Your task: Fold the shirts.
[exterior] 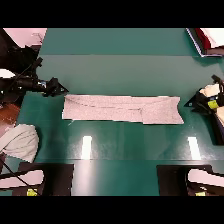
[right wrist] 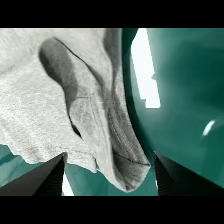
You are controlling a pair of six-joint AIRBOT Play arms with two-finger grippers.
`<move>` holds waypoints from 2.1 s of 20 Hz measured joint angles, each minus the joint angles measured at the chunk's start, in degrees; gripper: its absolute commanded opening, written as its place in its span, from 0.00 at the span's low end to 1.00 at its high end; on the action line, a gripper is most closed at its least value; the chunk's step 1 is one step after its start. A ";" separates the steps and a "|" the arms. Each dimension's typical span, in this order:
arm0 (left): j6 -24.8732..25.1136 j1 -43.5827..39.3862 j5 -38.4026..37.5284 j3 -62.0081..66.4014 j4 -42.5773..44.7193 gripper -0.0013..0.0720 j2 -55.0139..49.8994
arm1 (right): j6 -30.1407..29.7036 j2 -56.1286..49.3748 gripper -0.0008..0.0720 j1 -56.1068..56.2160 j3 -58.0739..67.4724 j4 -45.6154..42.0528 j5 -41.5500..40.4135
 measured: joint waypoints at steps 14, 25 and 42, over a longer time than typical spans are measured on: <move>-3.56 -24.22 8.15 0.13 0.33 0.05 0.00 | -12.72 -12.59 0.23 4.61 -3.45 12.13 -2.80; -8.48 -37.97 15.91 11.58 4.13 0.05 -13.92 | -7.63 0.79 0.03 8.94 1.66 14.29 0.55; -13.20 -42.62 19.63 26.32 4.94 0.05 -29.16 | 6.25 -2.93 0.03 36.87 37.24 15.32 7.72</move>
